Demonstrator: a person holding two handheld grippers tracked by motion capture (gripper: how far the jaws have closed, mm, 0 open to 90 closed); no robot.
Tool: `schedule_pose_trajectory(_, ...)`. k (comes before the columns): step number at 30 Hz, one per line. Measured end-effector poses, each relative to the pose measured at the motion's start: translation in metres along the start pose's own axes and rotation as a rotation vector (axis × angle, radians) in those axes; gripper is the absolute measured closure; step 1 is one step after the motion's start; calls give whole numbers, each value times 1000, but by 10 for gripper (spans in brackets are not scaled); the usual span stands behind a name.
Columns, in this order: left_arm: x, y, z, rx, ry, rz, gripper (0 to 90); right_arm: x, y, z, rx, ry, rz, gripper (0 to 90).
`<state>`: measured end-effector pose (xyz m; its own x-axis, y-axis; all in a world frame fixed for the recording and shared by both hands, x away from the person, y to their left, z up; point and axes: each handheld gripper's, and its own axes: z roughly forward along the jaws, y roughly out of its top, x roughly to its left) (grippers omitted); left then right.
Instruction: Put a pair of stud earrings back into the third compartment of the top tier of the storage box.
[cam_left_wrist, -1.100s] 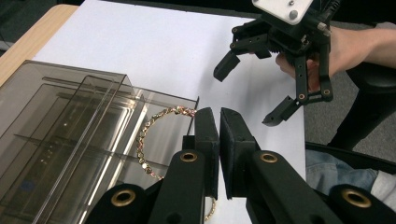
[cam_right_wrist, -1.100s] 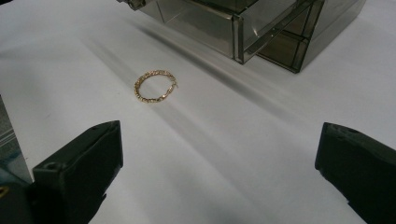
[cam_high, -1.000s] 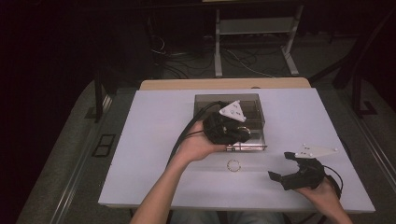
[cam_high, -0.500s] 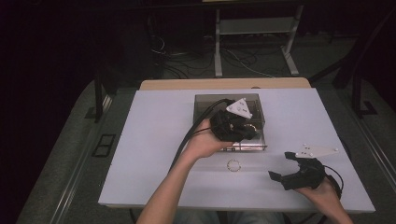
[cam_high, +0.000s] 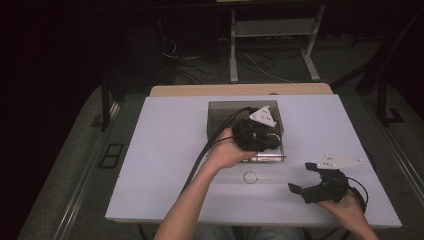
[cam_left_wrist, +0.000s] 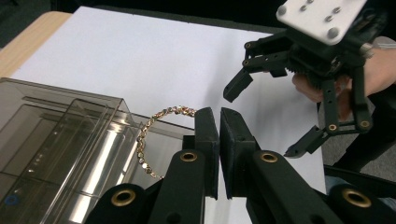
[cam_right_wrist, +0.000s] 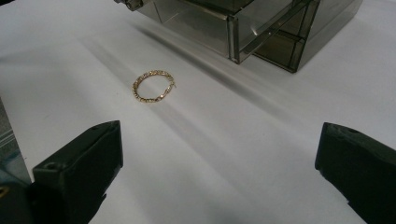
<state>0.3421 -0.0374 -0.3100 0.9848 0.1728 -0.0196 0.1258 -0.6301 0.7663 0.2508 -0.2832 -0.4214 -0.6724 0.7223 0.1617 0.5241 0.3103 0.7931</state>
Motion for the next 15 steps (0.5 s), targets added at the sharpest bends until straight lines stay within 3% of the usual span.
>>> schedule_pose_trajectory(15, 6, -10, 20, 15, -23, -26, 852, -2, 0, -1, -3, -4, 7, 3)
